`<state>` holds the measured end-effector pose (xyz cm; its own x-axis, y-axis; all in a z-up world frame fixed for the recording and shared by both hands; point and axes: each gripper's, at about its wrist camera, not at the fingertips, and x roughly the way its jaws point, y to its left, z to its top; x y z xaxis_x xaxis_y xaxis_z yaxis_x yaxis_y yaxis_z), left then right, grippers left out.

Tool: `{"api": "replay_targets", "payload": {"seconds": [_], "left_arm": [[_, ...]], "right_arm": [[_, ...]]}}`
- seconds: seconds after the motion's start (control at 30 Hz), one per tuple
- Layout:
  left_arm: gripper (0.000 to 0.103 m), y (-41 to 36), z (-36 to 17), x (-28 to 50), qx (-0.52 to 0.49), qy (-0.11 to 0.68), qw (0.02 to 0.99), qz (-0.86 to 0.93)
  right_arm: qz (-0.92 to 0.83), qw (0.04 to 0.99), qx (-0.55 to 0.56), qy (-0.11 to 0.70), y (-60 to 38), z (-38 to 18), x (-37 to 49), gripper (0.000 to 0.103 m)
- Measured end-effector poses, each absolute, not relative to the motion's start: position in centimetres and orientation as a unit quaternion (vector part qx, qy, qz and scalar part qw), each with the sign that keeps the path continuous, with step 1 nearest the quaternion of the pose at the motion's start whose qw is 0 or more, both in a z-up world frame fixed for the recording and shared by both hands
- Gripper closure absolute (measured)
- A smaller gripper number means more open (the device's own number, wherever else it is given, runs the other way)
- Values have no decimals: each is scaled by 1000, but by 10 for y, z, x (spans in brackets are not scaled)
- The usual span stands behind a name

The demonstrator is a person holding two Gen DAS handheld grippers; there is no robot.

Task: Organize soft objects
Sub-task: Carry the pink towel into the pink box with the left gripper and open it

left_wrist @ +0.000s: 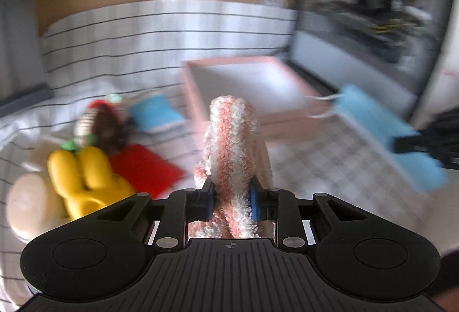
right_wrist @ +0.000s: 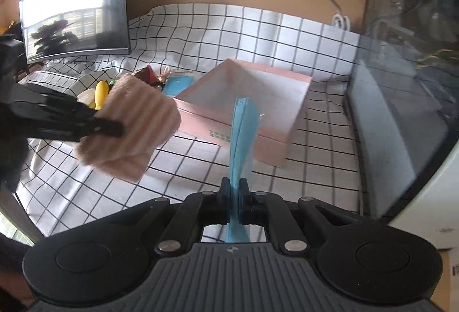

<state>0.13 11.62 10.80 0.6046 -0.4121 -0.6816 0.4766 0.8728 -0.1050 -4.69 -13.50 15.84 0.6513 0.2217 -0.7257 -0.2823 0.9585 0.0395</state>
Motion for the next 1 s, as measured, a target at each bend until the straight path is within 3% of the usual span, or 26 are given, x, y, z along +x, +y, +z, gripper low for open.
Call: {"api": "replay_targets", "payload": {"seconds": [0.33,0.47,0.57,0.7,1.0], "left_arm": [[76,56,182,27,33,303,890,-339],[68,38,203,89,-2,270,907,-323],[67,32,176,155,-66,341,888,-300],[67,34,119,196,-59,401,887,-221],[67,108,104,134,-144,388,893,-180]], "right_arm": [[91,926,3,366,-166,163,-94,98],[67,934,15,351,-172,165,-106,98],[59,938,12,341,-171,167,-113,98],[49,941,0,336,-172,168,-121,98],[79,949,32,302,-178,200,-66,98]]}}
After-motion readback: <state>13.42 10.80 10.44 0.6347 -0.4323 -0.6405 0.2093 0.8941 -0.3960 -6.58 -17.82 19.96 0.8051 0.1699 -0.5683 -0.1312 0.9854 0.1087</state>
